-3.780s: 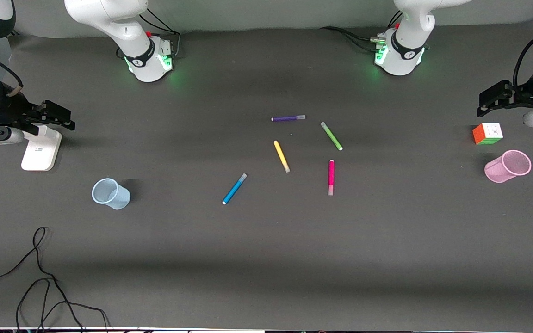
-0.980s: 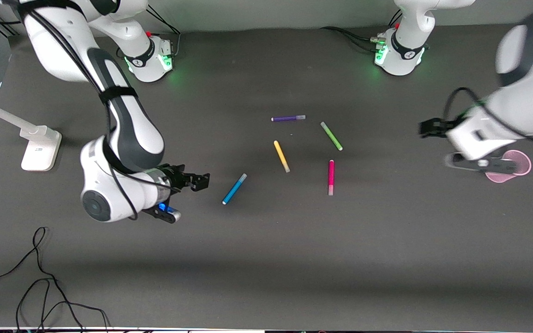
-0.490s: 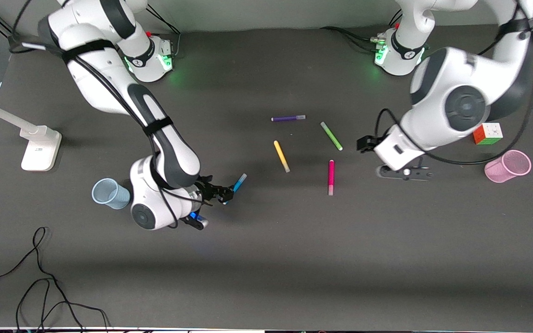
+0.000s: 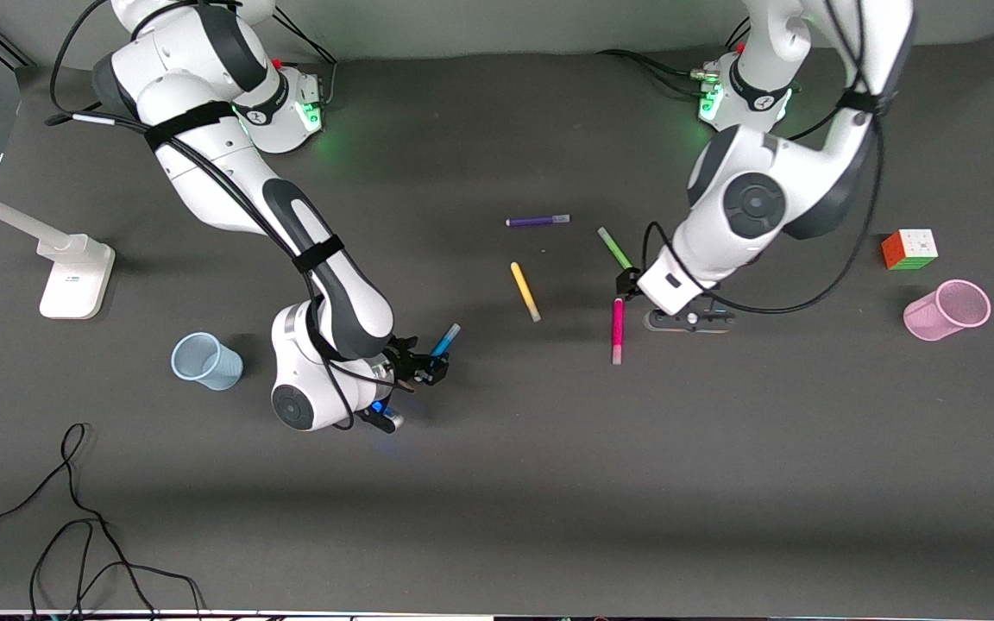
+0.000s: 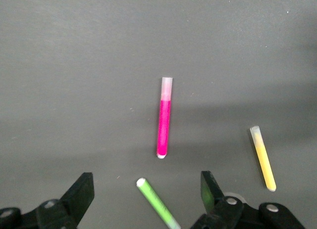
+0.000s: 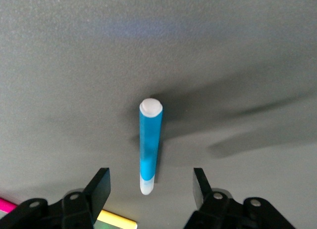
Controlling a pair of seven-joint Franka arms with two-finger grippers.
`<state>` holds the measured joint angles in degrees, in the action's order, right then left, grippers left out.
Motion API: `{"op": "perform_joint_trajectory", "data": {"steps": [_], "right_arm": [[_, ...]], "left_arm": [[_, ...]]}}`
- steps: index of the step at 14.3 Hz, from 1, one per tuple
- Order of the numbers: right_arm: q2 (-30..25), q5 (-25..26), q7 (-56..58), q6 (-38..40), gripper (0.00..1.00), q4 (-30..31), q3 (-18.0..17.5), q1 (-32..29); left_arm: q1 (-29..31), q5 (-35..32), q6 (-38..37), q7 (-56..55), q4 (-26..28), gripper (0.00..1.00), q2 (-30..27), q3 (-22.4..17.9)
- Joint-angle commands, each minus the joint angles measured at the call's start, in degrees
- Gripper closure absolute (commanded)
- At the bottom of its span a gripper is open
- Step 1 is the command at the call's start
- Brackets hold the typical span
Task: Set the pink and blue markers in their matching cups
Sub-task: 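Lower the right gripper onto the blue marker while the left gripper reaches the pink marker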
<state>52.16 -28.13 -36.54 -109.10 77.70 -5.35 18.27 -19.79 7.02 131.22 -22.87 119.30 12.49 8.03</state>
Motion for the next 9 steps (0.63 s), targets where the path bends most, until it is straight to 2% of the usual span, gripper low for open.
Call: {"op": "perform_joint_trajectory", "data": {"steps": [1, 3, 5, 7, 8, 9], "right_arm": [[2.2, 1.3, -1.3, -1.0, 0.30, -2.5, 0.4, 0.4], [2.9, 1.5, -1.3, -1.8, 0.33, -2.9, 0.4, 0.3], [3.6, 1.5, -1.3, -2.3, 0.40, -3.5, 0.4, 0.2], [3.7, 1.5, -1.3, -2.3, 0.76, -3.8, 0.4, 0.2], [3.7, 1.5, -1.3, -2.3, 0.93, -3.8, 0.4, 0.1], [3.7, 1.5, -1.3, -2.3, 1.00, -3.8, 0.4, 0.1]], "left_arm": [[-4.0, 0.4, 8.4, -4.7, 2.5, 0.07, 3.5, -1.0], [-5.2, -0.1, 13.2, -5.8, 2.5, 0.08, 6.6, -1.0], [-5.2, -0.6, 16.2, -5.6, 2.5, 0.15, 8.9, -1.0], [-5.1, -3.8, 18.9, -5.6, 2.4, 0.23, 10.8, -1.0], [-5.0, -4.6, 20.3, -5.6, 2.4, 0.23, 11.8, -1.1], [-5.0, -4.8, 21.5, -5.6, 2.3, 0.26, 12.5, -1.1]]}}
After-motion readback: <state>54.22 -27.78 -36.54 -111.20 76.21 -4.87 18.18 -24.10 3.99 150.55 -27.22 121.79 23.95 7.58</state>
